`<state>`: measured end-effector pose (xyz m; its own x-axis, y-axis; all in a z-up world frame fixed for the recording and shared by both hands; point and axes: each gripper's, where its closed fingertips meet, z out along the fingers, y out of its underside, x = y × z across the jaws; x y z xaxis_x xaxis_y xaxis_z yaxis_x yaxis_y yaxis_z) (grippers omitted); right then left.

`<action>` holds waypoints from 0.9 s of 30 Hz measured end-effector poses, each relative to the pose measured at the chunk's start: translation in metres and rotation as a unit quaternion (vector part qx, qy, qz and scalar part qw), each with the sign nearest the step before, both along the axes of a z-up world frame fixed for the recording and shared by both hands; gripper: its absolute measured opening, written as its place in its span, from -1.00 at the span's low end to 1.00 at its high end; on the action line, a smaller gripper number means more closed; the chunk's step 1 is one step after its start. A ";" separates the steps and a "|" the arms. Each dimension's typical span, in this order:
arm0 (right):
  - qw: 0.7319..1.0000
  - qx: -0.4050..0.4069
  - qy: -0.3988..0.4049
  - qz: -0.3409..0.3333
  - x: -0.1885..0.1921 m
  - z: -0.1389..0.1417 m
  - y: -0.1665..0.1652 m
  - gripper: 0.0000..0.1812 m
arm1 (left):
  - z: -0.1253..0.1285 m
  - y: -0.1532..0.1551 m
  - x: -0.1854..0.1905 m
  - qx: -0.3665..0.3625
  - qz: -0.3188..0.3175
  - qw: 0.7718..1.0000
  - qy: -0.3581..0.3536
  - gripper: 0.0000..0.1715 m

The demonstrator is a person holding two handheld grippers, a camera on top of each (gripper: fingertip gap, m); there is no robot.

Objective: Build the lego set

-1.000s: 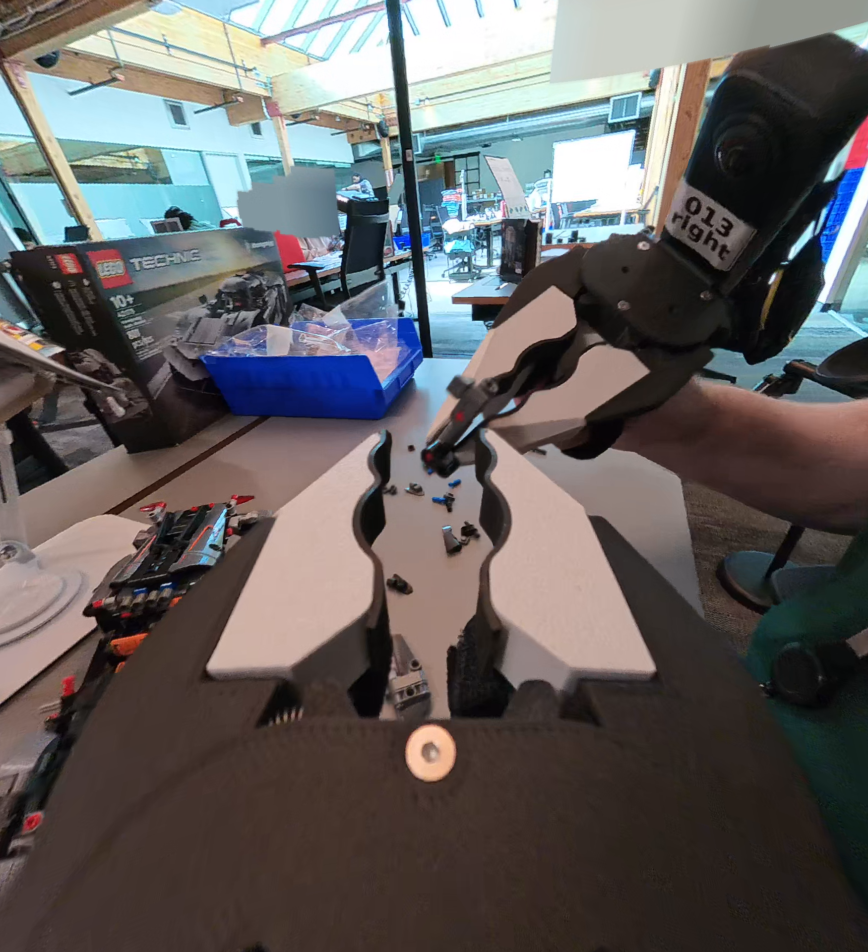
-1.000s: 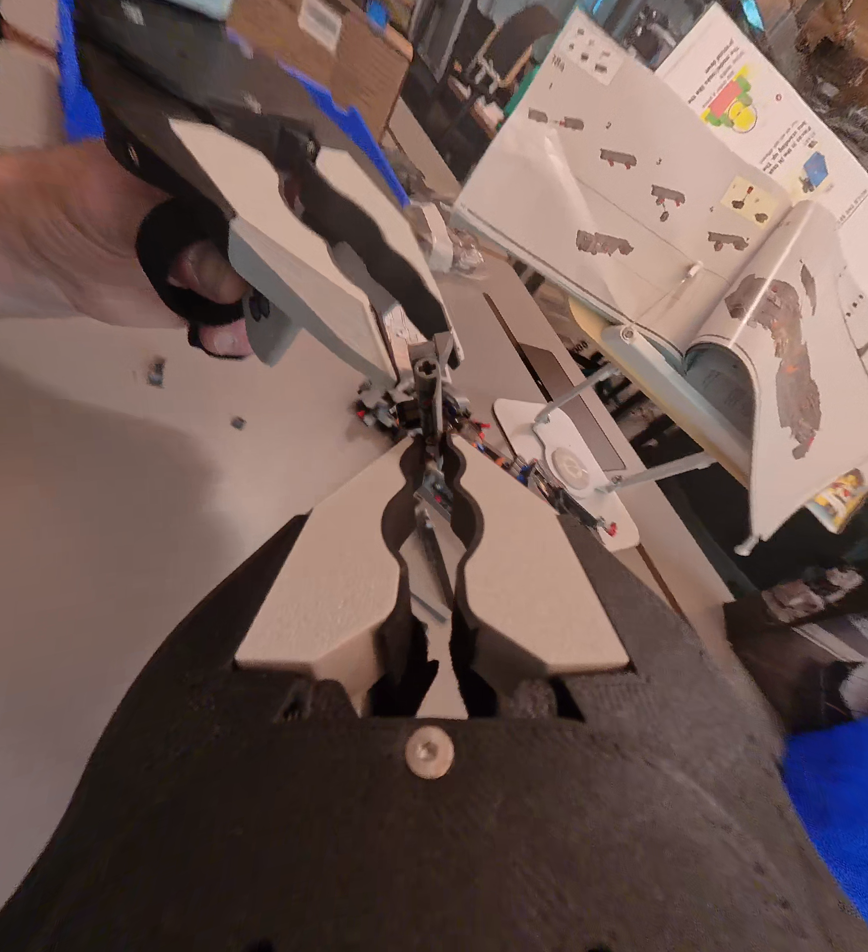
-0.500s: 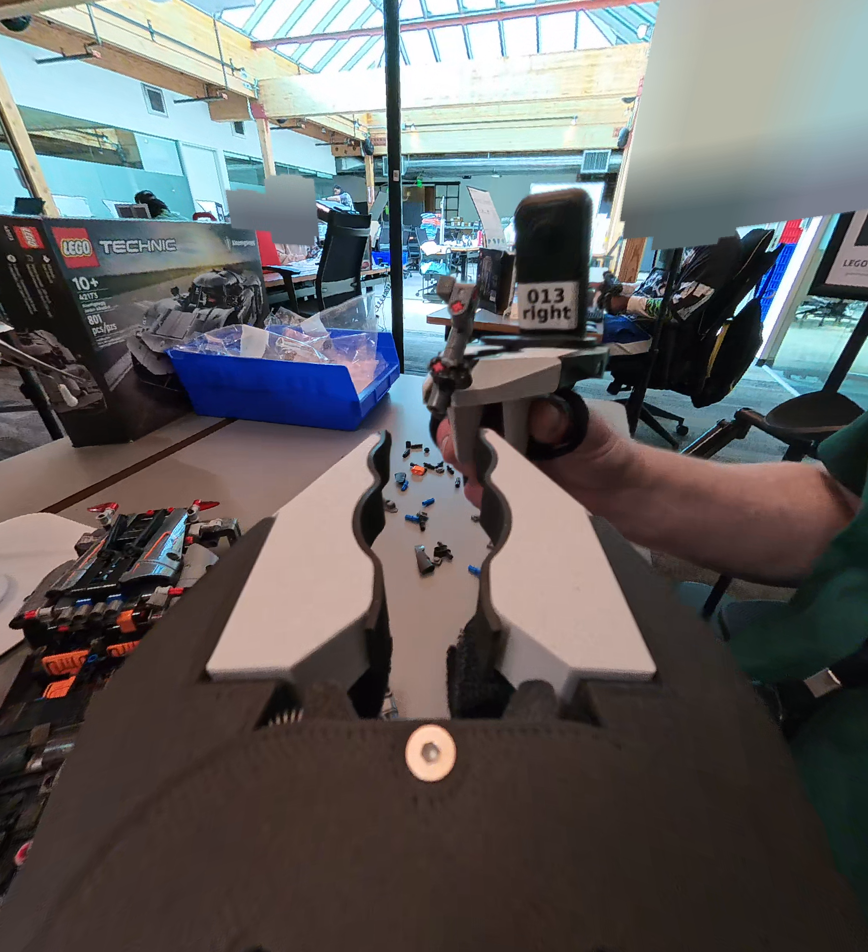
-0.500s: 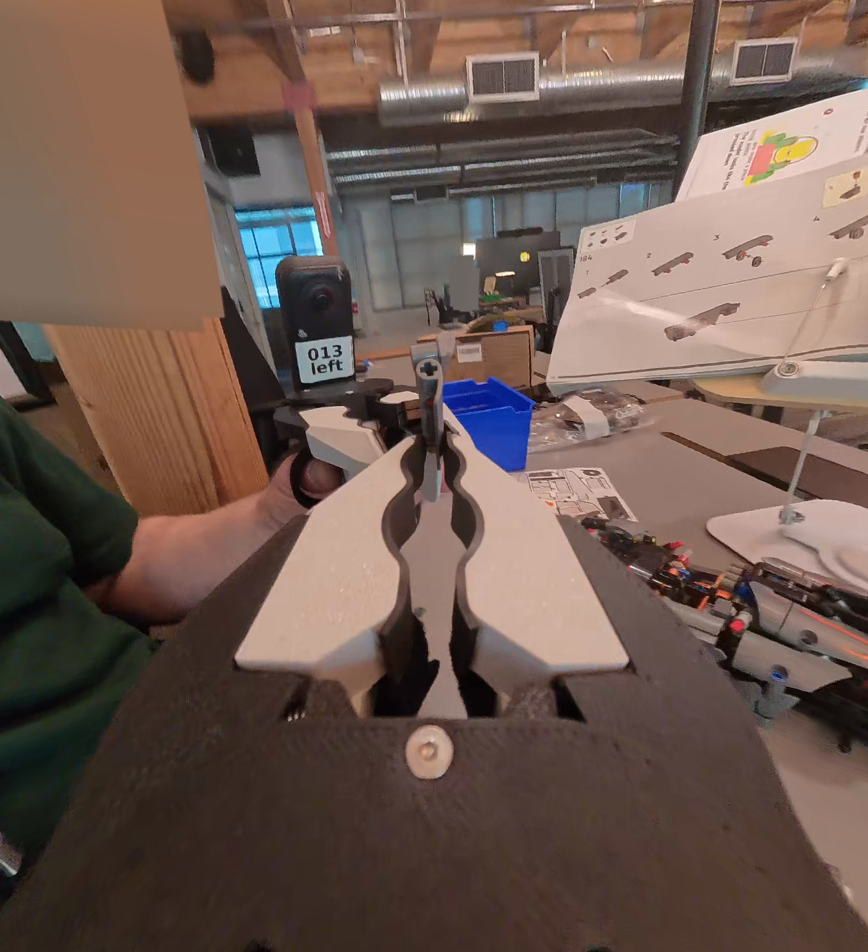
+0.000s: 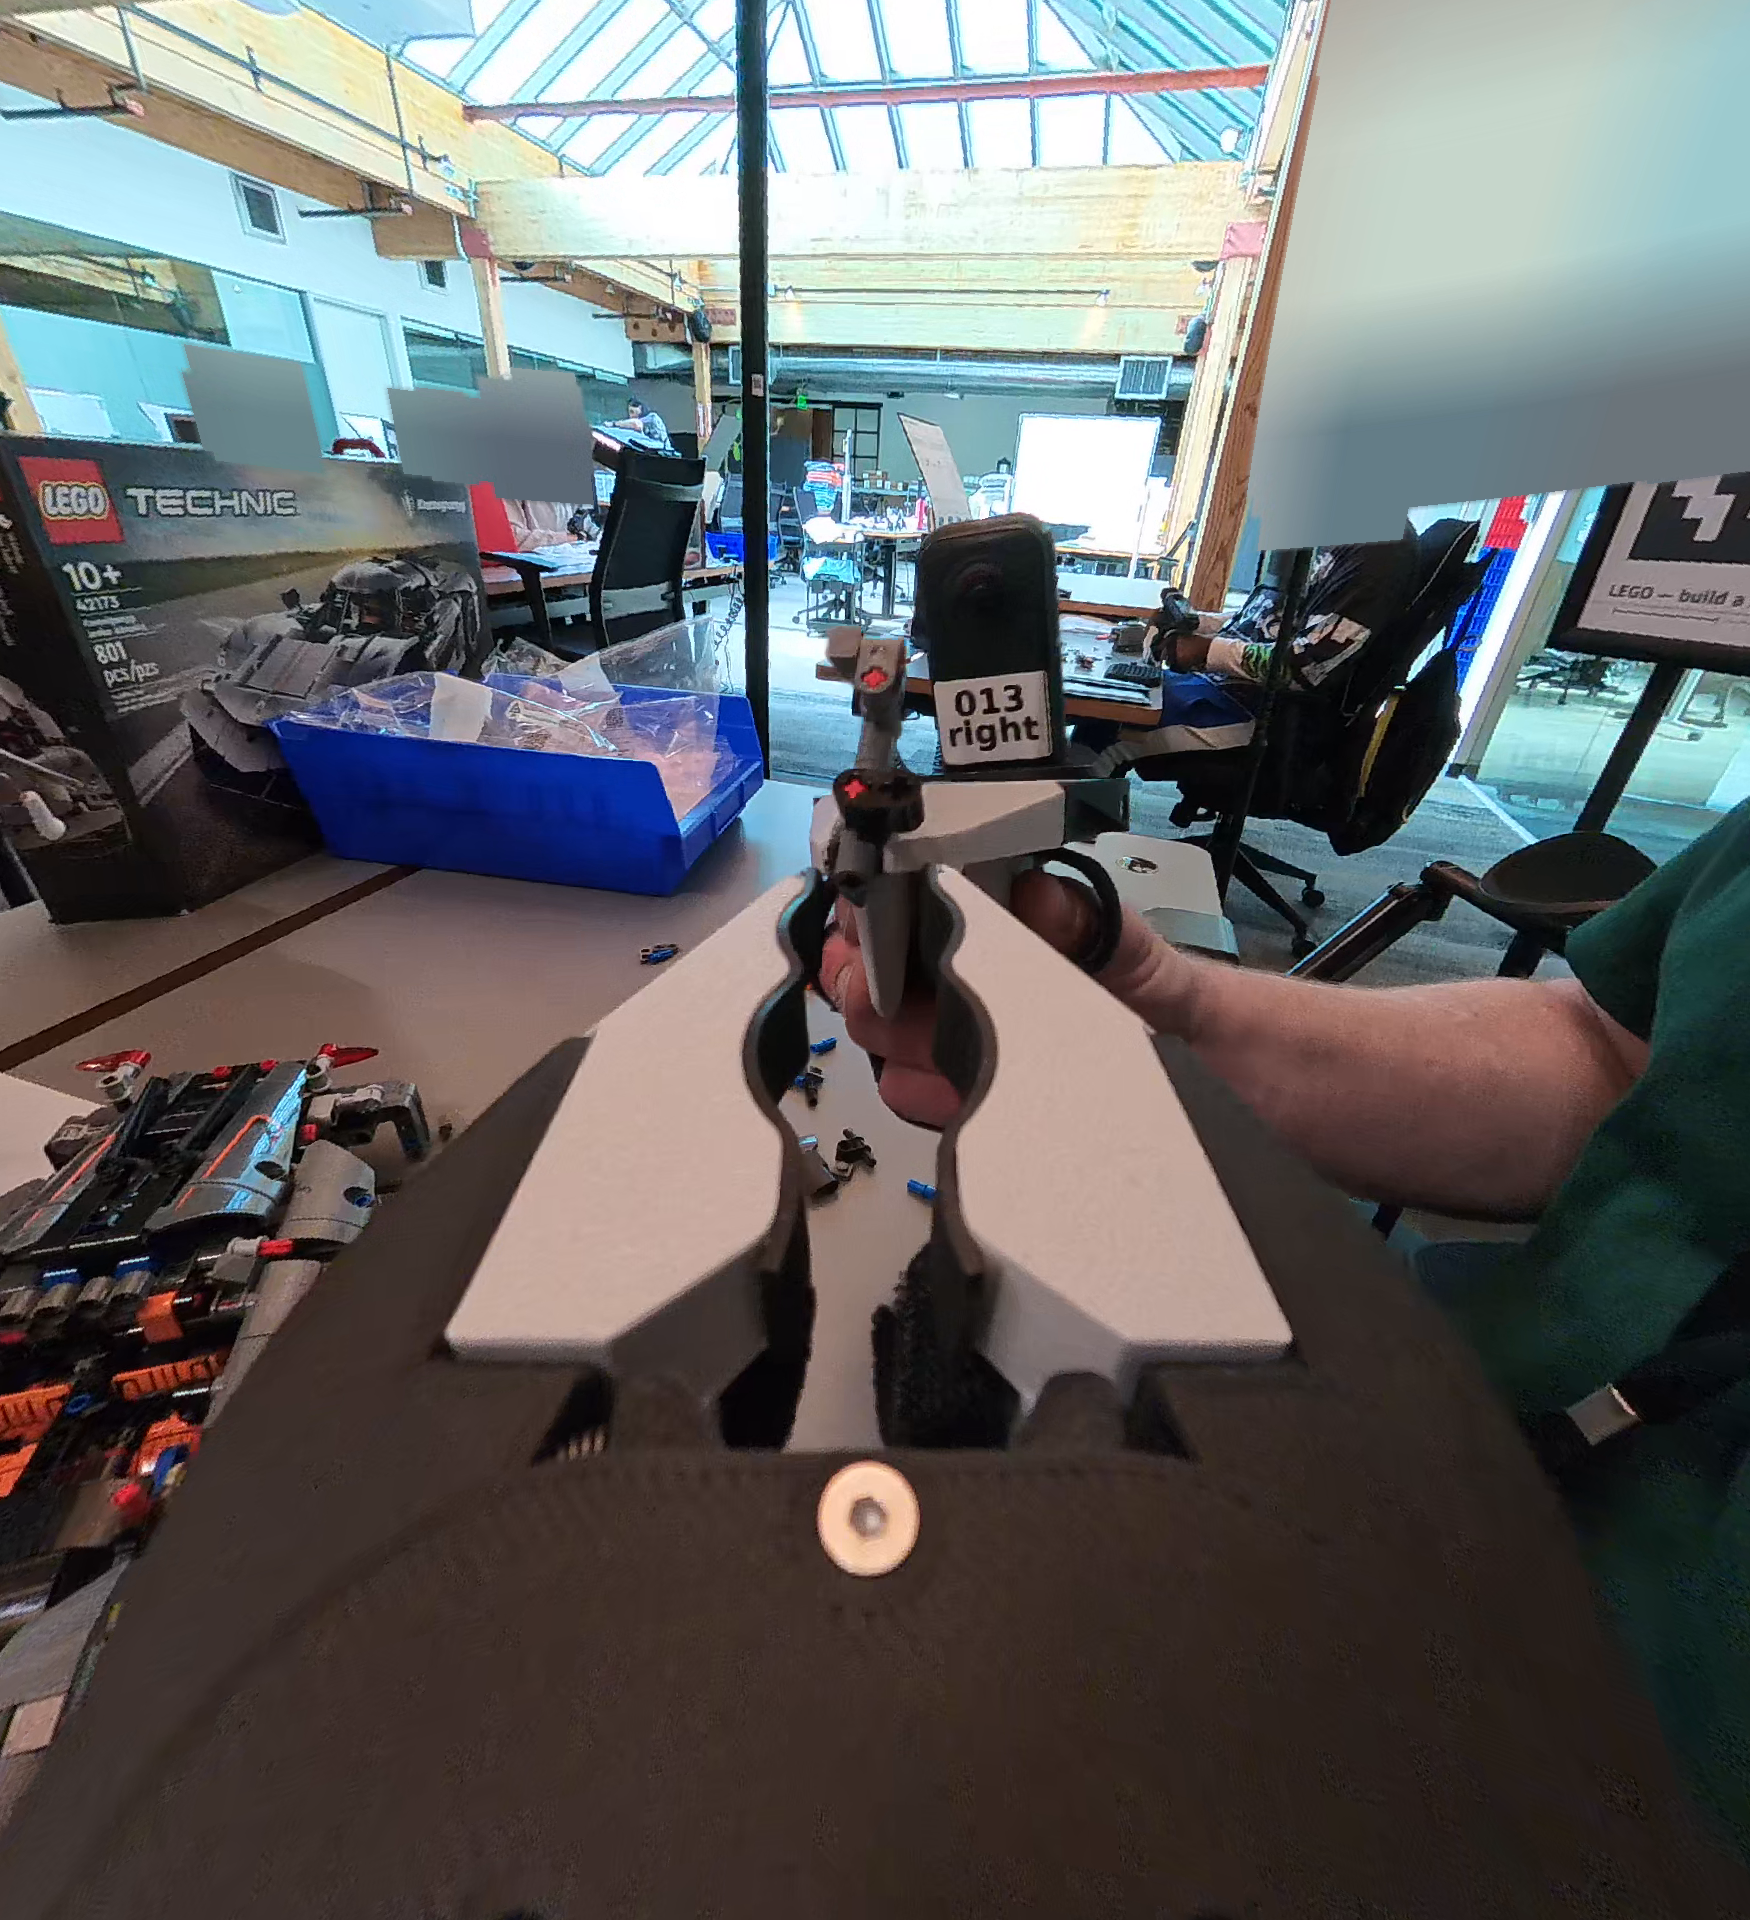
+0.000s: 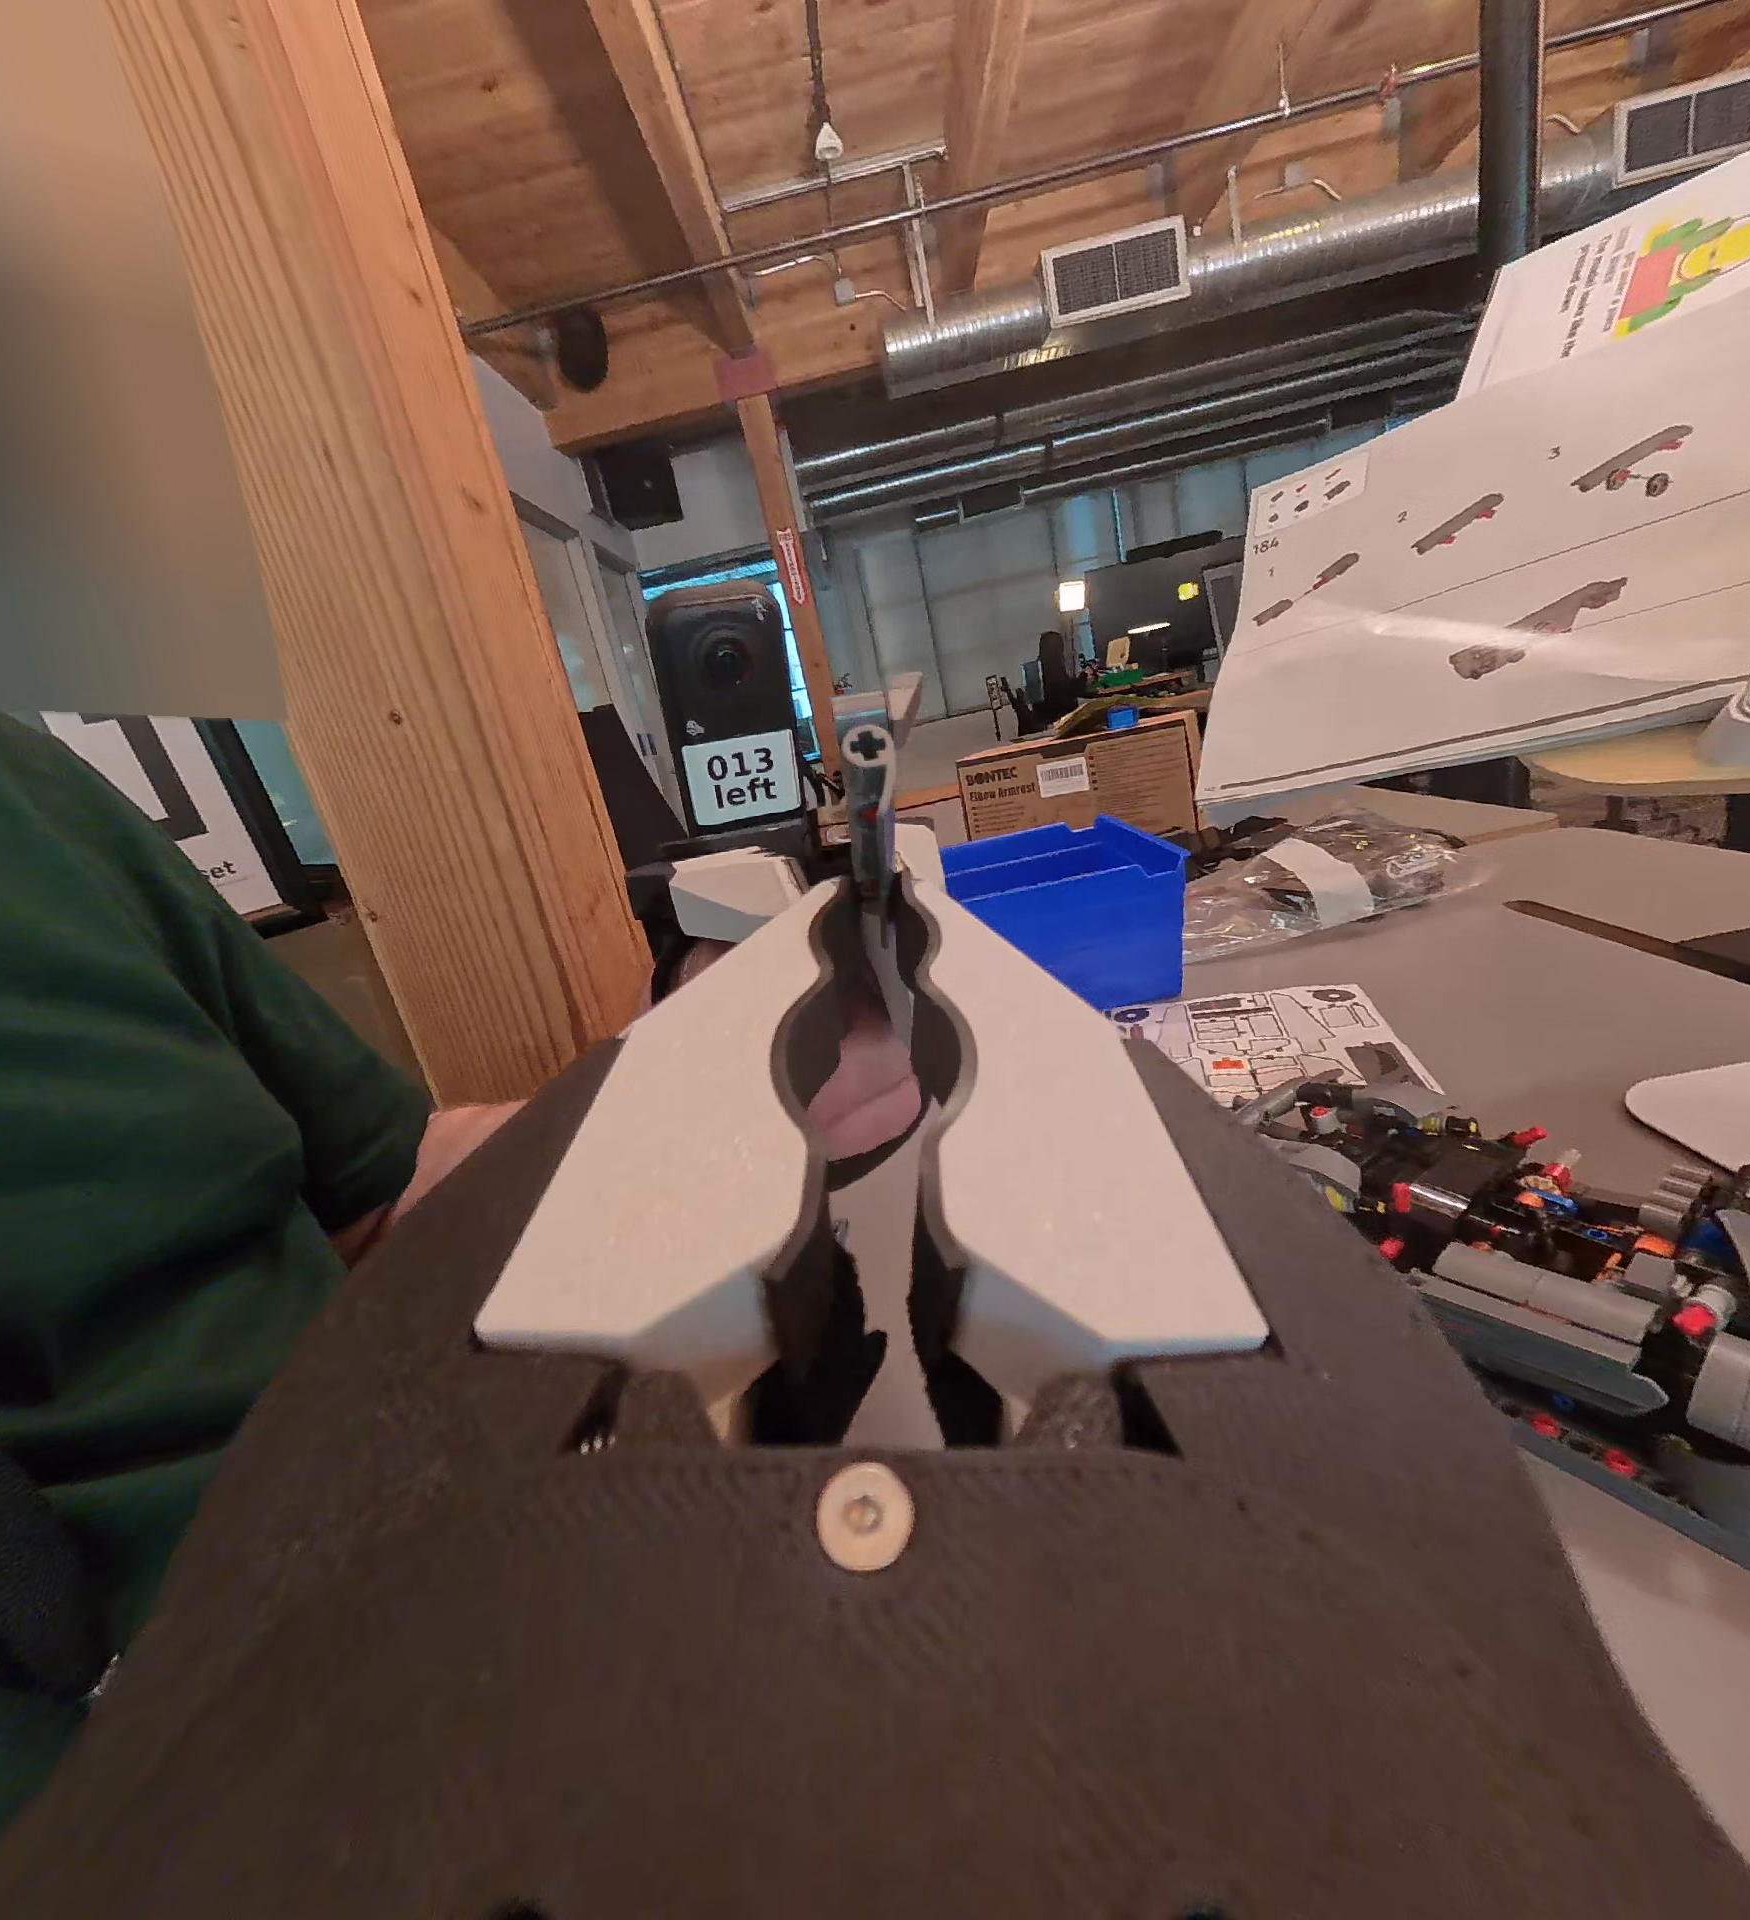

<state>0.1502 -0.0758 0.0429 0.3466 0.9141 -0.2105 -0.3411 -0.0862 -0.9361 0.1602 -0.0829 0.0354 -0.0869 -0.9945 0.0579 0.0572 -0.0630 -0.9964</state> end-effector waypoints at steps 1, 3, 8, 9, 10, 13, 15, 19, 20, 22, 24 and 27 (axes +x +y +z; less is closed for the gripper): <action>1.000 -0.003 0.004 0.001 0.000 0.000 0.000 -0.95 | 0.000 0.000 -0.001 -0.001 -0.002 1.000 -0.003 -0.87; 1.000 0.001 0.000 -0.009 -0.001 -0.001 0.002 -0.95 | -0.003 0.005 -0.002 0.006 0.018 1.000 0.004 -0.95; 0.999 0.002 -0.021 -0.037 -0.004 -0.005 0.009 -0.95 | -0.007 0.013 -0.005 0.009 0.038 0.999 0.013 -0.96; 0.999 -0.002 -0.025 -0.042 -0.004 -0.006 0.012 -0.95 | -0.008 0.015 -0.005 0.007 0.043 0.999 0.019 -0.97; 0.999 -0.007 -0.028 -0.045 -0.004 -0.008 0.015 -0.95 | -0.010 0.017 -0.005 0.005 0.047 0.999 0.025 -0.98; 0.999 -0.022 -0.021 -0.045 -0.003 -0.011 0.020 -0.95 | -0.013 0.021 -0.006 0.012 0.060 0.998 0.031 -1.00; 0.999 -0.030 -0.008 -0.038 -0.002 -0.011 0.023 -0.96 | -0.011 0.023 -0.008 0.010 0.064 0.998 0.023 -1.00; 0.999 -0.038 0.009 -0.021 -0.004 -0.011 0.025 -0.96 | -0.011 0.029 -0.014 0.002 0.068 0.998 0.015 -1.00; 0.999 -0.041 0.021 -0.016 -0.004 -0.009 0.026 -0.96 | -0.011 0.030 -0.015 -0.002 0.066 0.998 0.014 -1.00; 0.998 -0.050 0.044 -0.004 -0.002 -0.007 0.028 -0.96 | -0.010 0.032 -0.016 -0.005 0.070 0.998 0.012 -0.99; 0.996 -0.054 0.065 0.003 0.001 -0.005 0.029 -0.96 | -0.009 0.032 -0.016 -0.014 0.068 0.998 0.012 -0.93; 0.992 -0.065 0.107 0.015 0.008 -0.001 0.033 -0.97 | -0.010 0.033 -0.013 -0.030 0.064 0.997 0.015 -0.89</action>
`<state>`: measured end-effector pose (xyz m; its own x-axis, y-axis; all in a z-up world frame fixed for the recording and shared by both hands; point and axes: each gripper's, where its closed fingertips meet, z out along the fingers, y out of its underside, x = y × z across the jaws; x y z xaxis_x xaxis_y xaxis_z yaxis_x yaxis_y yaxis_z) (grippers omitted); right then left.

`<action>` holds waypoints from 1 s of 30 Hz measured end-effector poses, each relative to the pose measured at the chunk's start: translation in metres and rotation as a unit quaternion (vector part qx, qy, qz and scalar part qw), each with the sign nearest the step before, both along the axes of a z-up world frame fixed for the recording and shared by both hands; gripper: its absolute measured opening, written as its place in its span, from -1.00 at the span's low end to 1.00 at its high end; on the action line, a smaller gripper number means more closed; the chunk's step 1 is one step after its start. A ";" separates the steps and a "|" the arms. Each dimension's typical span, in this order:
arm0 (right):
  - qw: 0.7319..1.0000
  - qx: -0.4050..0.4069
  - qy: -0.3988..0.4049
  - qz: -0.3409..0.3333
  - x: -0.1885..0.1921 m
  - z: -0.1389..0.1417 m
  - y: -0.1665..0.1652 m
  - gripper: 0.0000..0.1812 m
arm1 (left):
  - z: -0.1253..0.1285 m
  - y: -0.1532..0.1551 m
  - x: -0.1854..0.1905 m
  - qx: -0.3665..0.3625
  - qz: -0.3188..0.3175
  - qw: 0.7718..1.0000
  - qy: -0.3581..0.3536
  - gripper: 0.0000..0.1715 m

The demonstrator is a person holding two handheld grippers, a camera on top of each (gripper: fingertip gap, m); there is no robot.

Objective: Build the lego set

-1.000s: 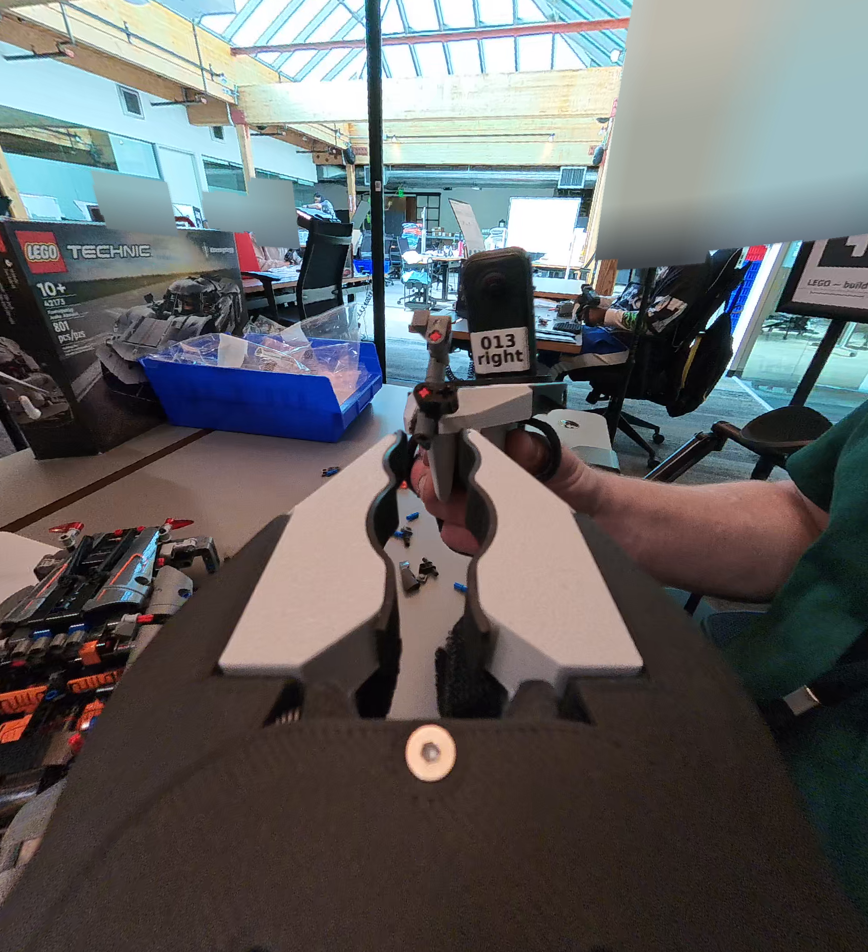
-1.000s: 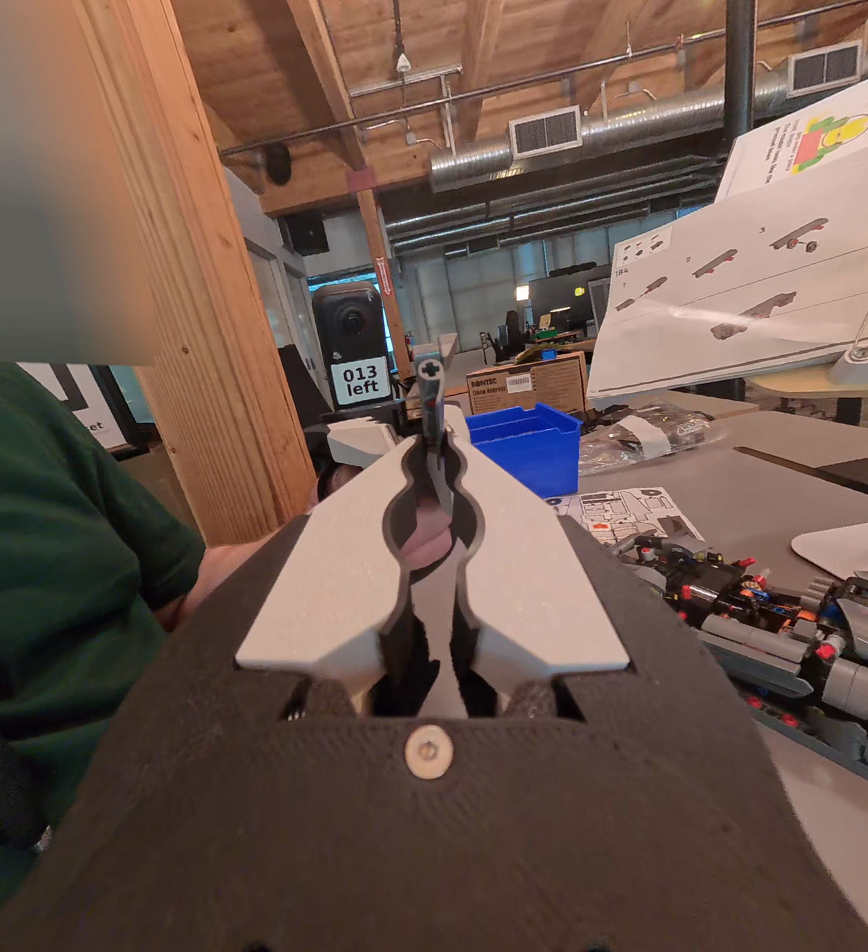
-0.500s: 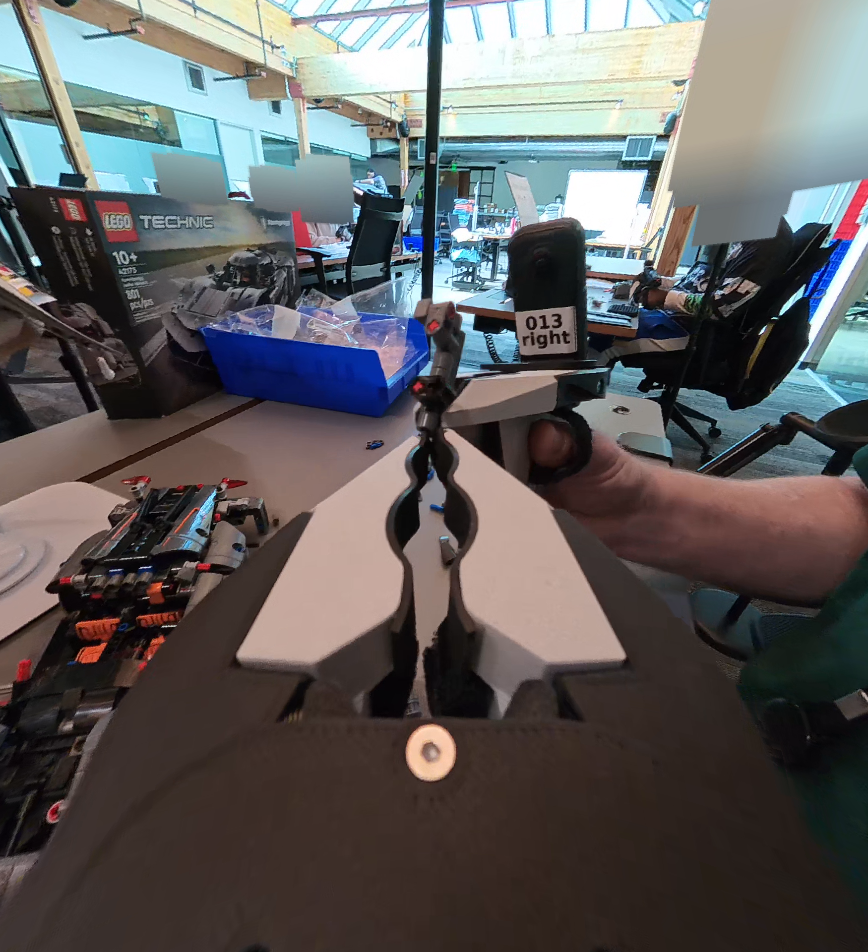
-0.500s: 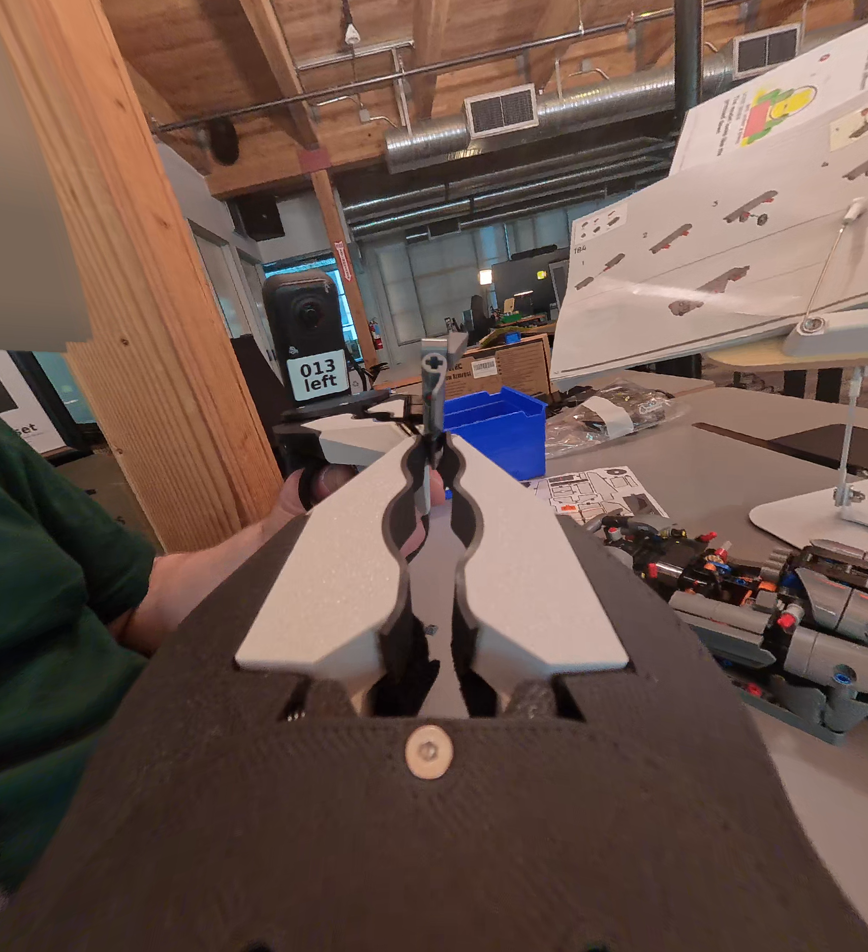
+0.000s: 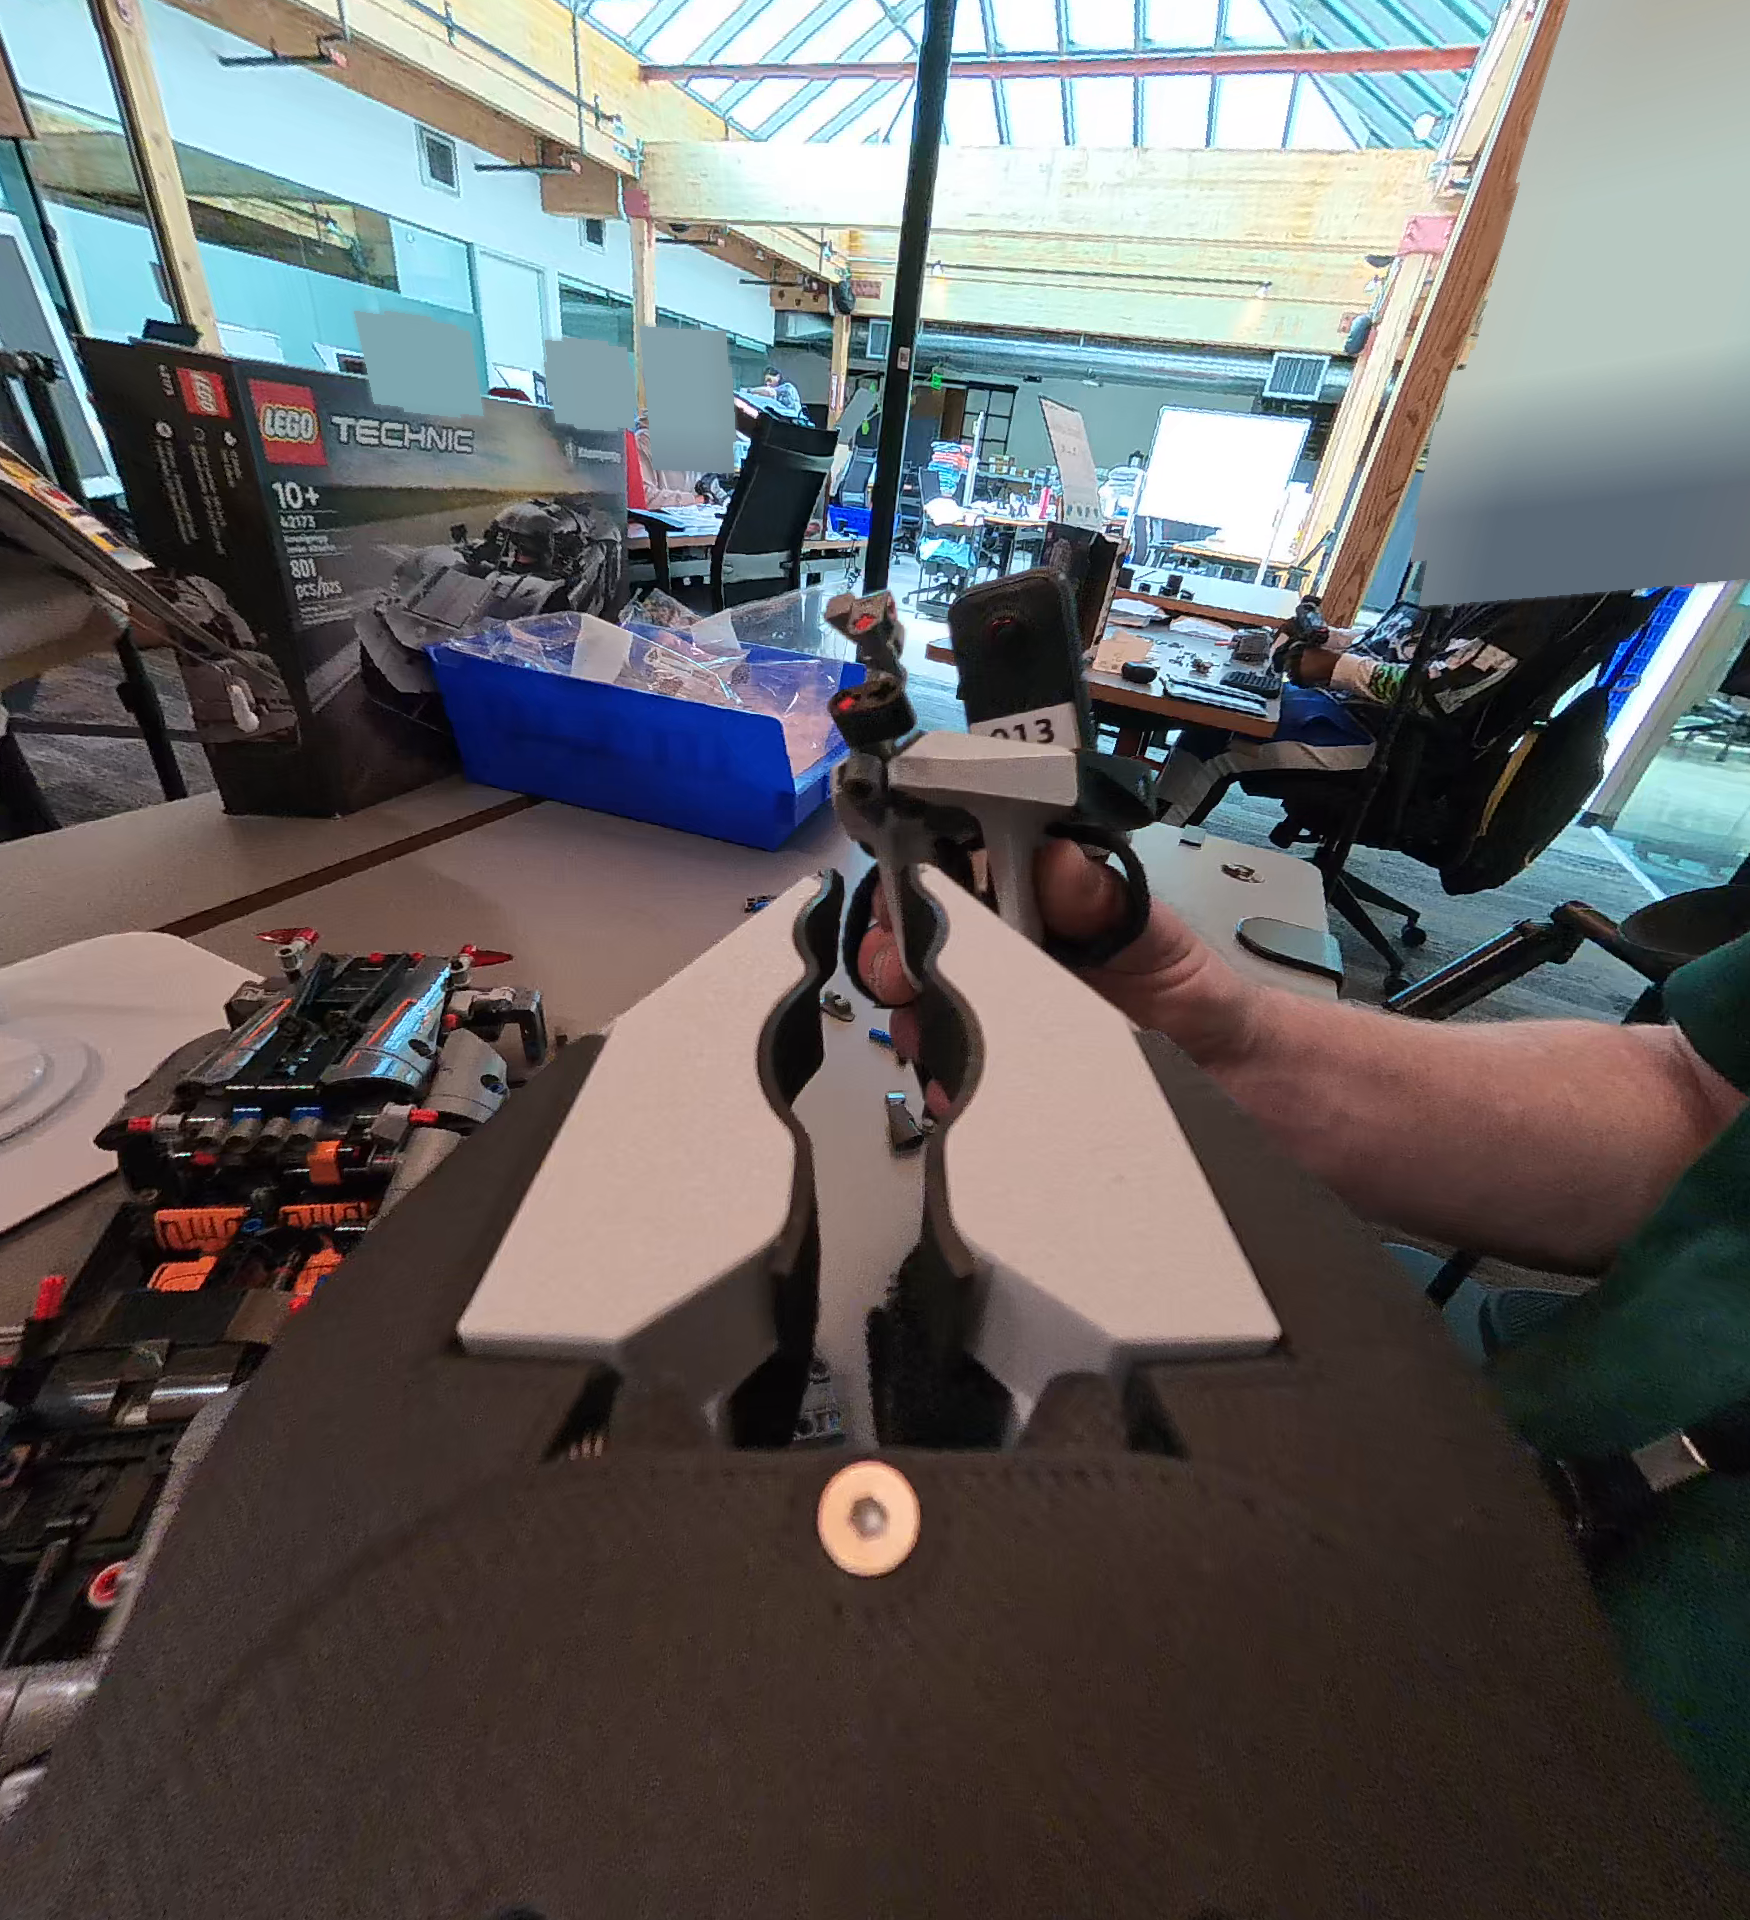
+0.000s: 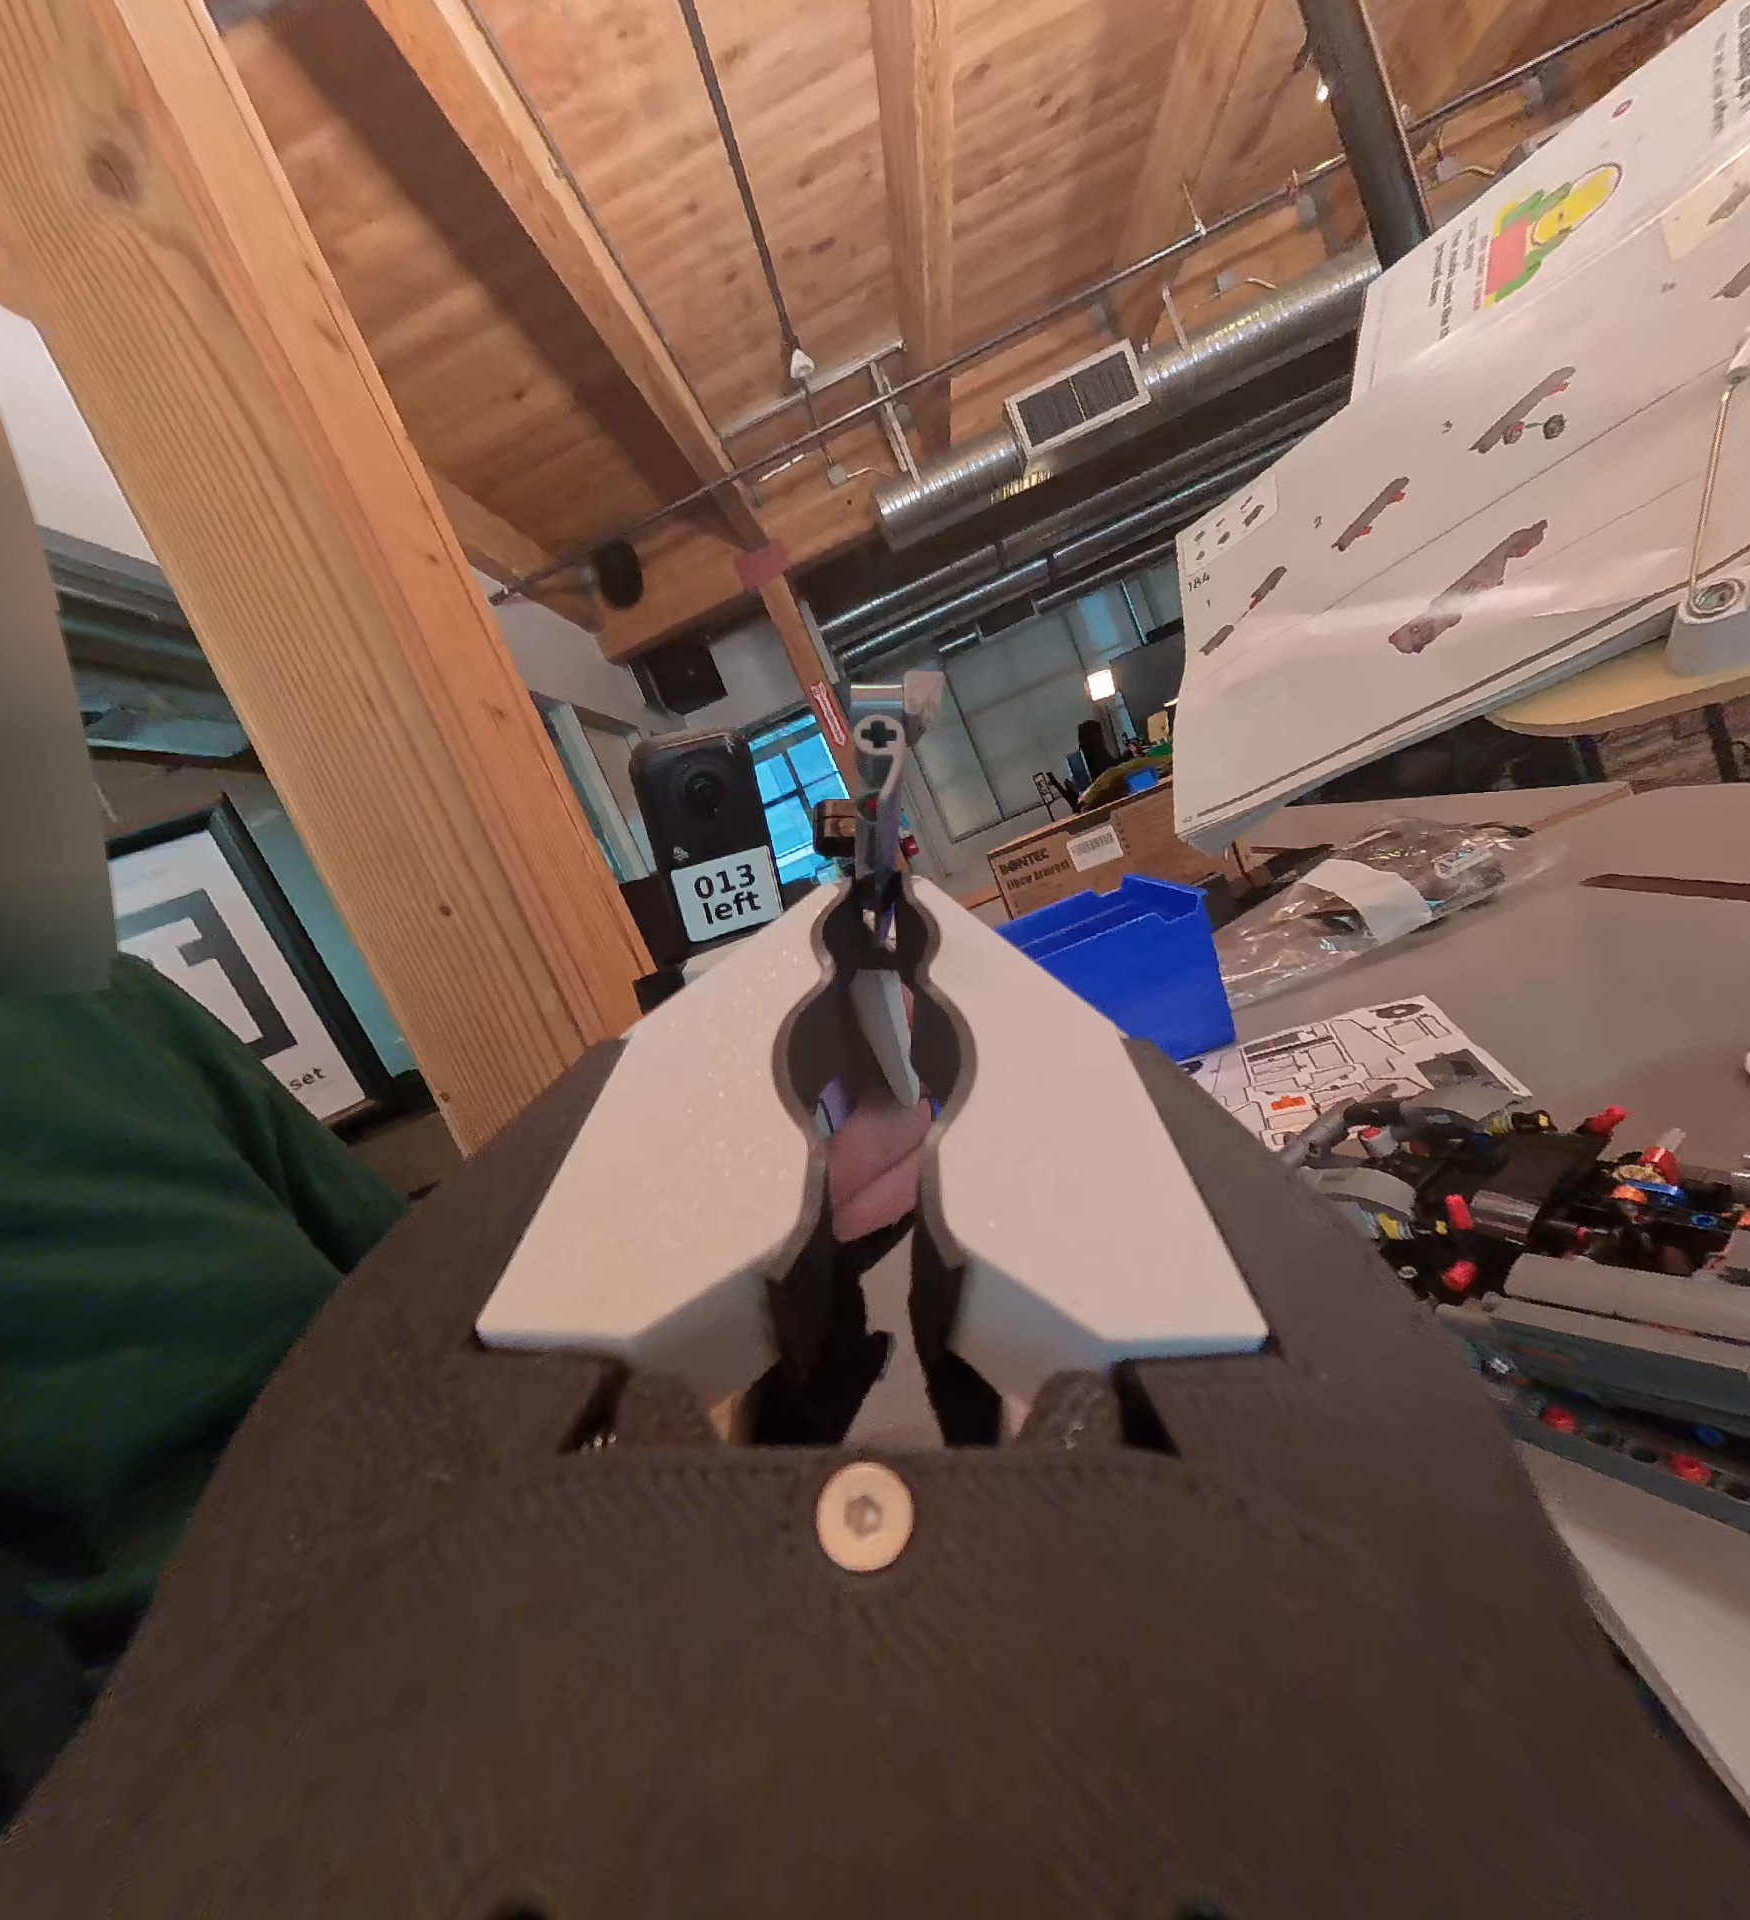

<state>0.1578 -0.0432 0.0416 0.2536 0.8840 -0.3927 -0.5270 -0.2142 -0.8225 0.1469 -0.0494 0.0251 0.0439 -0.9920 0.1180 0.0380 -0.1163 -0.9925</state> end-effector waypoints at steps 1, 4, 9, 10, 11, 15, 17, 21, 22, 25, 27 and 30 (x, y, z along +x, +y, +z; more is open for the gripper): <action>1.000 -0.002 0.002 0.002 0.000 -0.001 0.001 -0.97 | -0.001 0.000 0.002 -0.003 -0.001 1.000 0.001 -0.88; 1.000 -0.003 0.011 0.013 -0.002 -0.001 0.000 -0.96 | -0.004 0.001 0.008 -0.013 -0.001 1.000 0.006 -0.84; 1.000 -0.006 -0.003 0.028 -0.009 -0.007 -0.002 -0.96 | 0.001 0.005 0.008 -0.023 0.006 1.000 -0.014 -0.80; 0.999 -0.007 0.000 0.032 -0.009 -0.008 -0.002 -0.97 | 0.002 0.005 0.008 -0.025 0.001 1.000 -0.017 -0.78; 0.999 -0.008 -0.002 0.036 -0.010 -0.009 -0.003 -0.96 | 0.003 0.003 0.007 -0.031 -0.008 0.999 -0.023 -0.79; 0.999 -0.008 -0.017 0.044 -0.013 -0.015 -0.005 -0.96 | 0.008 0.001 0.001 -0.045 -0.027 0.998 -0.043 -0.71; 0.998 -0.011 -0.028 0.051 -0.019 -0.018 -0.006 -0.96 | 0.008 -0.001 0.001 -0.050 -0.037 0.997 -0.040 -0.71; 0.996 -0.004 -0.073 0.055 -0.035 -0.026 -0.009 -0.96 | -0.001 -0.006 0.007 -0.043 -0.042 0.998 -0.019 -0.82; 0.996 -0.003 -0.073 0.052 -0.036 -0.026 -0.009 -0.96 | 0.000 -0.006 0.006 -0.044 -0.041 0.998 -0.025 -0.83; 0.996 -0.011 -0.079 0.048 -0.036 -0.028 -0.006 -0.96 | -0.003 -0.003 0.005 -0.045 -0.036 0.998 -0.021 -0.83; 0.995 -0.018 -0.085 0.045 -0.037 -0.030 -0.005 -0.93 | -0.002 -0.002 0.004 -0.038 -0.030 0.999 -0.022 -0.83; 0.994 -0.039 -0.079 0.061 -0.038 -0.032 -0.005 -0.80 | 0.005 -0.001 0.000 -0.031 -0.022 0.999 -0.039 -0.83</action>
<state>0.1201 -0.0483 0.0093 0.2098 0.8807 -0.4248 -0.3582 -0.3350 -0.8715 0.1471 -0.0503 0.0301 -0.0114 -0.9835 0.1804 0.1074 -0.1805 -0.9777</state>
